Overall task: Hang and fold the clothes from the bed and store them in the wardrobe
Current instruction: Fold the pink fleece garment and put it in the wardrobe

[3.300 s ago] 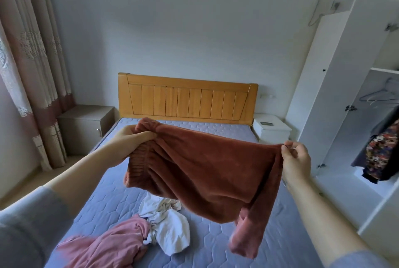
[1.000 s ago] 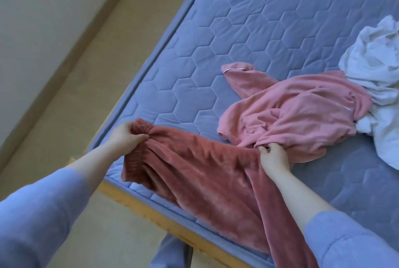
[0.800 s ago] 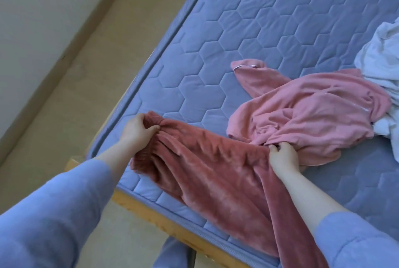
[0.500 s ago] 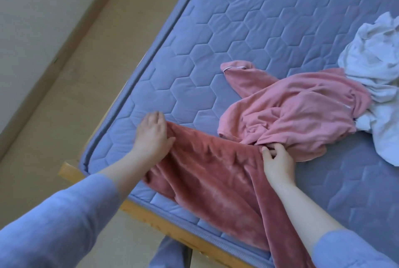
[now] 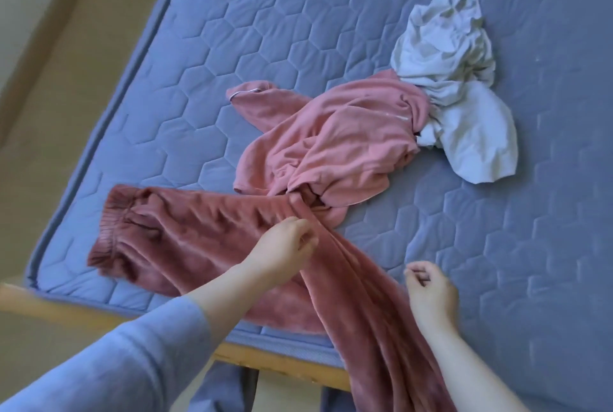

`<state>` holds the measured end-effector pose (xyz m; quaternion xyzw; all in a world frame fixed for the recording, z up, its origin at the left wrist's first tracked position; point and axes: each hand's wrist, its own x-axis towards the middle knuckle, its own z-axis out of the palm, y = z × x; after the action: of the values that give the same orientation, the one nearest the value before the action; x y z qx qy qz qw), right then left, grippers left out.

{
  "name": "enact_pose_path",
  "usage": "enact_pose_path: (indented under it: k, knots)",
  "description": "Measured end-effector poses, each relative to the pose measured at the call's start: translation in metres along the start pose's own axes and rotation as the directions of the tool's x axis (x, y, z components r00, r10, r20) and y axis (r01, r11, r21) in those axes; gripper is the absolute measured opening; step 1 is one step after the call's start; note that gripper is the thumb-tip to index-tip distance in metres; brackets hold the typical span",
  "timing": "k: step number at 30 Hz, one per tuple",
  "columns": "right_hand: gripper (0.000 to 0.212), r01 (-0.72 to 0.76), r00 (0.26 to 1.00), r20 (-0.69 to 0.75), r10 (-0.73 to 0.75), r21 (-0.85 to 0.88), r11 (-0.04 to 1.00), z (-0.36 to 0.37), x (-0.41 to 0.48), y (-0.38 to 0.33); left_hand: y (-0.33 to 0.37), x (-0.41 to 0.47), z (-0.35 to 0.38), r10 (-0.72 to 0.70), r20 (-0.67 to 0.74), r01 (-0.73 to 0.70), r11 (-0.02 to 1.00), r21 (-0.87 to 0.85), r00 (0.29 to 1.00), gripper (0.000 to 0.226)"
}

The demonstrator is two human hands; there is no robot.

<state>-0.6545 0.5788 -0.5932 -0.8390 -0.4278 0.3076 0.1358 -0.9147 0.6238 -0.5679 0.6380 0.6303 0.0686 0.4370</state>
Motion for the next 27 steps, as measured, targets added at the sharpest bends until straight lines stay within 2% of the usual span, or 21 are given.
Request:
enact_pose_path:
  k: [5,9,11,15,21,24,27]
  knots:
    - [0.013,-0.079,0.995,0.065,0.078,0.013,0.997,-0.020,-0.013,0.059,0.036,0.014,0.044,0.129,0.031,-0.131,0.988,0.082,0.991,0.014]
    - [0.012,0.035,0.991,0.129,-0.030,-0.037,0.999,-0.024,-0.028,0.086,0.048,0.029,0.080,0.222,0.130,-0.249,0.933,0.258,0.966,0.018]
    - [0.020,0.100,0.985,0.150,-0.086,-0.084,0.991,-0.024,-0.033,0.098,0.049,0.034,0.097,0.231,0.178,-0.277,0.909,0.312,0.957,0.020]
    - [0.032,0.110,0.972,0.230,-0.056,-0.227,0.968,-0.022,-0.033,0.118,0.046,0.040,0.121,0.202,0.237,-0.285,0.871,0.400,0.950,0.025]
    - [0.011,0.123,0.962,0.272,-0.037,-0.305,0.944,-0.019,-0.026,0.137,0.048,0.049,0.137,0.180,0.261,-0.287,0.836,0.468,0.948,0.023]
    - [0.005,0.106,0.970,0.241,-0.043,-0.253,0.962,-0.018,-0.025,0.142,0.049,0.051,0.137,0.126,0.332,-0.296,0.790,0.536,0.935,0.024]
    - [0.005,0.051,0.991,0.128,-0.033,-0.136,0.989,-0.023,-0.021,0.145,0.051,0.054,0.135,0.050,0.421,-0.325,0.721,0.613,0.906,0.036]
